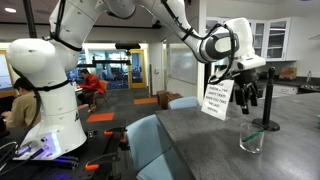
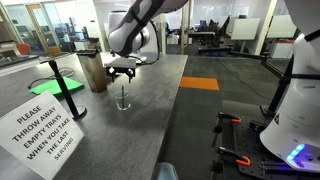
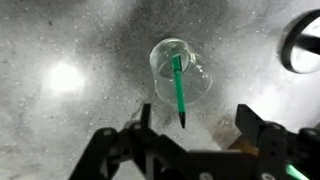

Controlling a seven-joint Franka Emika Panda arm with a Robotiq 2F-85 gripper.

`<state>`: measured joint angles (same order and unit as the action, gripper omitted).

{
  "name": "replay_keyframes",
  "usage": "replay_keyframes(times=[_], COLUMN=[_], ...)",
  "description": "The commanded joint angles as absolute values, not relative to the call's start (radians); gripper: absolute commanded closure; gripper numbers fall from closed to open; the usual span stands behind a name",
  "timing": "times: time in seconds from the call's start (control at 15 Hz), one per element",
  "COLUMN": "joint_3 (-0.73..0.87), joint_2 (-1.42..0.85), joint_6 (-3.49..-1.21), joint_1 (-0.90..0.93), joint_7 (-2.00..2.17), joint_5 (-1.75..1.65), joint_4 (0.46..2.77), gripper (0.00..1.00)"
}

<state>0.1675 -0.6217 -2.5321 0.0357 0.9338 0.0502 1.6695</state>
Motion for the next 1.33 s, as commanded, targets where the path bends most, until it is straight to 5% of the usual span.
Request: replay_keyframes(times=[0.0,0.67,1.27], joint_3=[0.194,0.202,0.216], joint_2=[-0.702,-0.835,-0.902], joint_6=[-2.443,-2.377,-2.335], joint_1=[0.055,0.062,0.064], joint_7=[0.972,1.006,1.042], joint_5=[0.065,0.061,0.055], joint_4=[1.55,1.406,1.335], gripper=[0.3,0.41,0.8])
